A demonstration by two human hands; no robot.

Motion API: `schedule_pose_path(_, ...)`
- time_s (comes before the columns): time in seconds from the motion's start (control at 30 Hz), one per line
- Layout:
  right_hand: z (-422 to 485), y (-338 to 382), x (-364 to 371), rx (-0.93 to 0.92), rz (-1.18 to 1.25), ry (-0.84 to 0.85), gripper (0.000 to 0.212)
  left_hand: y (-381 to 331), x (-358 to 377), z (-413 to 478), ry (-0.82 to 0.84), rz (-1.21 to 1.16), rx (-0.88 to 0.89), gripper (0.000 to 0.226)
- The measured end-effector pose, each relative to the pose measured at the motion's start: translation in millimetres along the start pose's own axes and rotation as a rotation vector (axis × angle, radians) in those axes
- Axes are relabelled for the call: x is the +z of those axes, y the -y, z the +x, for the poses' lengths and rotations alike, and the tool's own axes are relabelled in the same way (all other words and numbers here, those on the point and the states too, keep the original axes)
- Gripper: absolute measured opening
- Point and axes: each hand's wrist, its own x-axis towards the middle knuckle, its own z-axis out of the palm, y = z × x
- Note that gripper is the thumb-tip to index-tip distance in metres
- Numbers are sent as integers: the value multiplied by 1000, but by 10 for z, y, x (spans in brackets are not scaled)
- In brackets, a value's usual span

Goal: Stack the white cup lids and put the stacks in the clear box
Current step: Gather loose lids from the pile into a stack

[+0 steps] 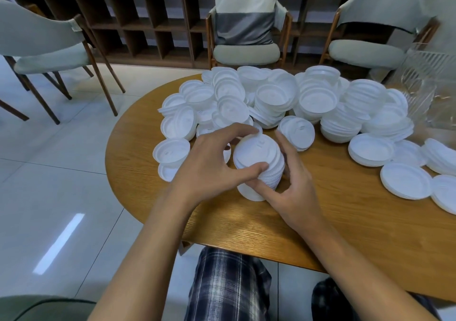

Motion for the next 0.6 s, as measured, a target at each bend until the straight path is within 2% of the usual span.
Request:
schedule_pose_path(0.07,-15,1,-9,41,27,-1,106,2,79,2,-57,67,-3,62)
schedule_pose_path(0.13,-22,0,-22,54,34,-4,110,-6,153,5,-62,107,-30,69)
schedule_pose_path(0.47,-20,-20,-16,20,40,-5,102,-84,331,11,-146,154,-134,71)
schedule_pose_path(0.6,-18,-51,-21,-33,-19,0,90,-107,407,-58,-124,-18,-218,65)
